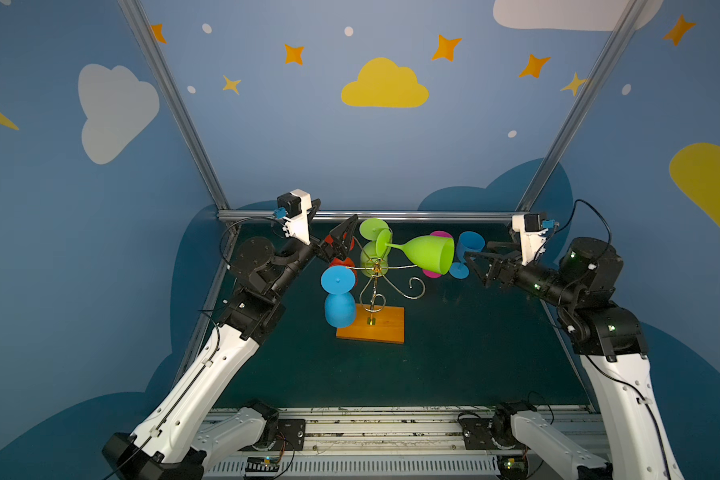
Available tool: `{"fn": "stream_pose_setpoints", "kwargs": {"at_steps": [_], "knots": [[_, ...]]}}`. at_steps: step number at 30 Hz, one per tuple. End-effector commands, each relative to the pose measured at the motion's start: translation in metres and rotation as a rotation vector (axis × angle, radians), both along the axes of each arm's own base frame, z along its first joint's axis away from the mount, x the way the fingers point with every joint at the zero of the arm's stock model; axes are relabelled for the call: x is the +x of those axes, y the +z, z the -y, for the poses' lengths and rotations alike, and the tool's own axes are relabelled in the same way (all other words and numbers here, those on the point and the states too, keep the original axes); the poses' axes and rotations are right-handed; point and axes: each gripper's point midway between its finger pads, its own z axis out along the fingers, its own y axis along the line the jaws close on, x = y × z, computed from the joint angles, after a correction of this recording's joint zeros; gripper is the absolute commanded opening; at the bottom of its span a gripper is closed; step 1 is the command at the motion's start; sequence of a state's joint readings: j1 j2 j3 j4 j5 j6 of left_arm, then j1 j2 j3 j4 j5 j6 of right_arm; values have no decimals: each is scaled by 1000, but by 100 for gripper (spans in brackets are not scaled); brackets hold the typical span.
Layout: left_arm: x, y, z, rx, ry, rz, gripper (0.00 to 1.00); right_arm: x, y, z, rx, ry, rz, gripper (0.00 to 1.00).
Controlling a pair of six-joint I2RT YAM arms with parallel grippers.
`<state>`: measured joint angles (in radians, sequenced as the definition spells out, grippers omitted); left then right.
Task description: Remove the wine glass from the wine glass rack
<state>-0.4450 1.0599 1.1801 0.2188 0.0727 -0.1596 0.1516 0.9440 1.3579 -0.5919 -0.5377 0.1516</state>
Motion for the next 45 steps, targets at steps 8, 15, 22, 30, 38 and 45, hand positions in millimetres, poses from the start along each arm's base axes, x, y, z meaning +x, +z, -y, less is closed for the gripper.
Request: {"fn": "stream_pose_setpoints", "kwargs": {"at_steps": [8, 15, 22, 30, 38, 45], "knots": [[-6, 9, -14, -13, 49, 42, 99, -1, -2, -8, 12, 59, -35, 88], [-6, 7, -17, -13, 60, 38, 99, -3, 13, -7, 60, 54, -20, 89], [-5, 4, -20, -19, 75, 38, 99, -15, 17, 2, 43, 15, 9, 89], [-6, 3, -24, -19, 85, 43, 99, -32, 20, -1, 47, 57, -6, 0], [-7, 3, -27, -22, 95, 46, 99, -29, 7, -5, 47, 79, -47, 0], [-8, 3, -28, -24, 95, 47, 99, -11, -2, -12, 70, 111, -75, 46]]}}
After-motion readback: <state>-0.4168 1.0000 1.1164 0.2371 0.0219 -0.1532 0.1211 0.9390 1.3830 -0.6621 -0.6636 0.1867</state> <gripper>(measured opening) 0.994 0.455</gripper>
